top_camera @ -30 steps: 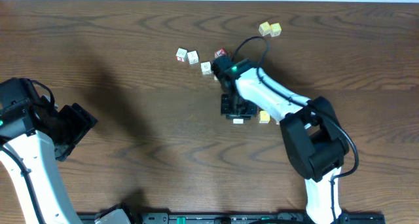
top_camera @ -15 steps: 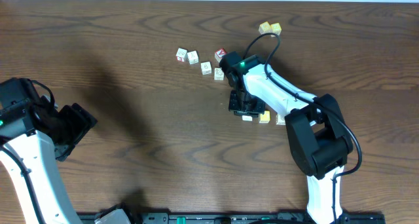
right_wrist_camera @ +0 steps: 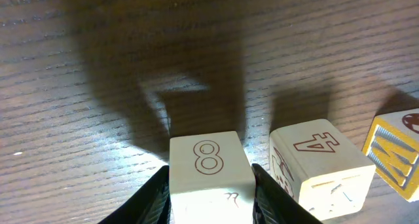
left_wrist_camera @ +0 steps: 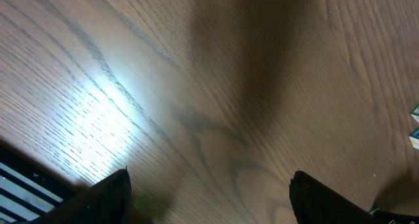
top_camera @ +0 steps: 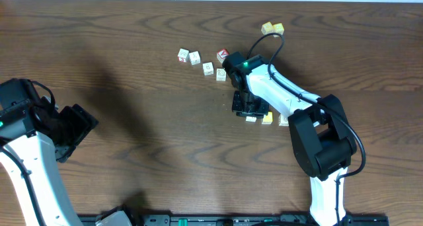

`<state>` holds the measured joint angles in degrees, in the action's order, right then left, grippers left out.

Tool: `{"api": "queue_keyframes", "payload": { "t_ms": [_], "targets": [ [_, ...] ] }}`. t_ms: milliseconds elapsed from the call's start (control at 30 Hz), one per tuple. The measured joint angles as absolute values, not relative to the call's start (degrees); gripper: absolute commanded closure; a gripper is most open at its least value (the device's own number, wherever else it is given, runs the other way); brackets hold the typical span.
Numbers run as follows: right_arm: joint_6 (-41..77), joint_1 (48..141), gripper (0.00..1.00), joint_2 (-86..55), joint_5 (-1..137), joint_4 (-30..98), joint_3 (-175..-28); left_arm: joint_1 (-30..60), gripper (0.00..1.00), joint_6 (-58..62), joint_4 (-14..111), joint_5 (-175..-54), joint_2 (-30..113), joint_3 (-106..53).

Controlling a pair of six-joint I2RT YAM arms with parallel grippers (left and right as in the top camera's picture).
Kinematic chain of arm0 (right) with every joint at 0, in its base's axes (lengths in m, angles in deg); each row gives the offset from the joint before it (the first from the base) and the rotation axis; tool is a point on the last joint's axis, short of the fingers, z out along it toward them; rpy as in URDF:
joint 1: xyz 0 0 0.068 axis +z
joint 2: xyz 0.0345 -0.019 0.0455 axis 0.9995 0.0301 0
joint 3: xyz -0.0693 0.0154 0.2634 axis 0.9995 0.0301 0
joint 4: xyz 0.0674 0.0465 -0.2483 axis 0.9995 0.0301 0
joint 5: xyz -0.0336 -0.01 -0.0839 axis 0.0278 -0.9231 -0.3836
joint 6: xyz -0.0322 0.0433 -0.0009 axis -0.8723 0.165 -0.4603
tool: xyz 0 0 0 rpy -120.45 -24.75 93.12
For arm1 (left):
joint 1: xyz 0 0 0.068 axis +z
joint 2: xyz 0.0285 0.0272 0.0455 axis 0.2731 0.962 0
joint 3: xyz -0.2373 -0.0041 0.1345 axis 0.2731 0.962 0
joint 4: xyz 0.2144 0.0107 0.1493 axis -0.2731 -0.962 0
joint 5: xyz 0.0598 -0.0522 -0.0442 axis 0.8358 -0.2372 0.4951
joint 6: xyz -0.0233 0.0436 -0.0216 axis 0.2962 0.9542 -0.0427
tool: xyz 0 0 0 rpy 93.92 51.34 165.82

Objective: Lift 3 blocks

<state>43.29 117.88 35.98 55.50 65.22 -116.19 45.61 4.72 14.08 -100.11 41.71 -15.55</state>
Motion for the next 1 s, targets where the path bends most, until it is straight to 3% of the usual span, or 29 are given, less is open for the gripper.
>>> {"api": "queue_keyframes", "payload": {
  "t_ms": [333, 733, 1000],
  "targets": [
    [38.5, 115.3, 0.53, 36.2, 55.4, 75.7, -125.0, 45.6, 0.22, 4.7, 14.1, -100.1, 41.7, -15.6],
    [32.0, 110.9, 0.56, 35.7, 55.3, 92.4, -144.8, 45.6, 0.22, 4.4, 13.8, -100.5, 41.7, -15.6],
    [27.9, 100.8, 0.68, 27.4, 55.3, 98.2, -145.8, 45.0, 0.22, 11.2, 13.6, -115.1, 41.7, -15.6]
  ]
}}
